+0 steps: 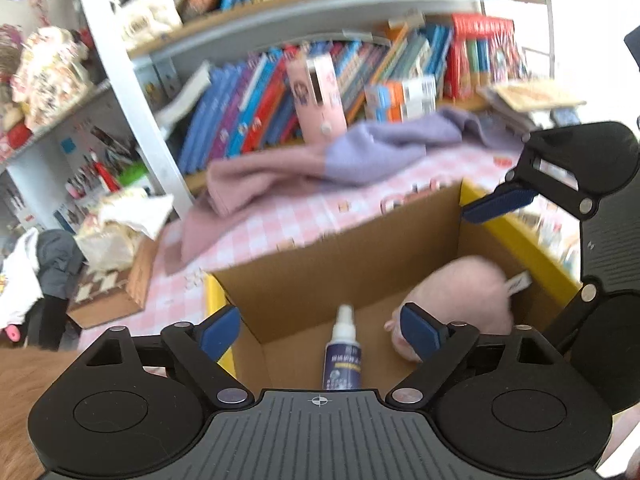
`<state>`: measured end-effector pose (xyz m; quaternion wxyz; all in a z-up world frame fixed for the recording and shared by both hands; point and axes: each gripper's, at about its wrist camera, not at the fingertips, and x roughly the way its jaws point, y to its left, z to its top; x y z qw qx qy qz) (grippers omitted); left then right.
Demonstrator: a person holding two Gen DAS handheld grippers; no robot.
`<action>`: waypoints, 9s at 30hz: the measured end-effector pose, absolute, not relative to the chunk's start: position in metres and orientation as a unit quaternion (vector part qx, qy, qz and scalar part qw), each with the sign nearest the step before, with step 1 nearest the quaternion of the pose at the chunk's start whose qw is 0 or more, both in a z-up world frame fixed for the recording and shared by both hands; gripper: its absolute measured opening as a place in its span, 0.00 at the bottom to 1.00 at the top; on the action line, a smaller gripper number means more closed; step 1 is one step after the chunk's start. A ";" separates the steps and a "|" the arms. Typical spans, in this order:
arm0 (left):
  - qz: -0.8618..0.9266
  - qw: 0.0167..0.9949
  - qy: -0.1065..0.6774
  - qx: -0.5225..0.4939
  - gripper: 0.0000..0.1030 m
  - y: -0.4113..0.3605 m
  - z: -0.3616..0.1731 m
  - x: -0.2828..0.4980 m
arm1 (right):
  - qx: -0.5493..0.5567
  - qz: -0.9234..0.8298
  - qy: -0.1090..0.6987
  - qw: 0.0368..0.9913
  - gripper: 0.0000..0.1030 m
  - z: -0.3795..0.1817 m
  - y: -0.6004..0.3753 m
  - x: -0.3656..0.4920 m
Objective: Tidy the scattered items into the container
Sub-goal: 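Lower the pig into the box and open the right tool while the left tool lowers the bottle, then open the left tool to release the spray bottle and withdraw both tools, then move both tools toward the tape roll and small white boxes, then close the right tool on the white sponge while the left tool grasps the blue bag, then lift the white sponge and blue bag and carry both toward the yellow box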
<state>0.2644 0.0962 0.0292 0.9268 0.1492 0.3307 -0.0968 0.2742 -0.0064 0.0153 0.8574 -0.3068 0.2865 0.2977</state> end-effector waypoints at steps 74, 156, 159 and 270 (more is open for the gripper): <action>-0.085 0.933 0.346 0.054 0.94 0.045 -0.001 0.001 | -0.079 0.104 0.335 0.933 0.86 0.002 -0.136 0.008; -0.118 0.911 0.378 0.117 0.74 -0.136 -0.028 0.162 | -0.072 0.141 0.393 0.906 0.63 -0.023 -0.279 0.192; -0.105 0.909 0.384 0.124 0.74 -0.141 -0.031 0.168 | -0.076 0.166 0.396 0.900 0.63 -0.027 -0.276 0.208; -0.140 0.922 0.355 0.060 0.20 -0.033 -0.014 0.036 | -0.065 0.147 0.393 0.906 0.46 -0.010 -0.192 0.049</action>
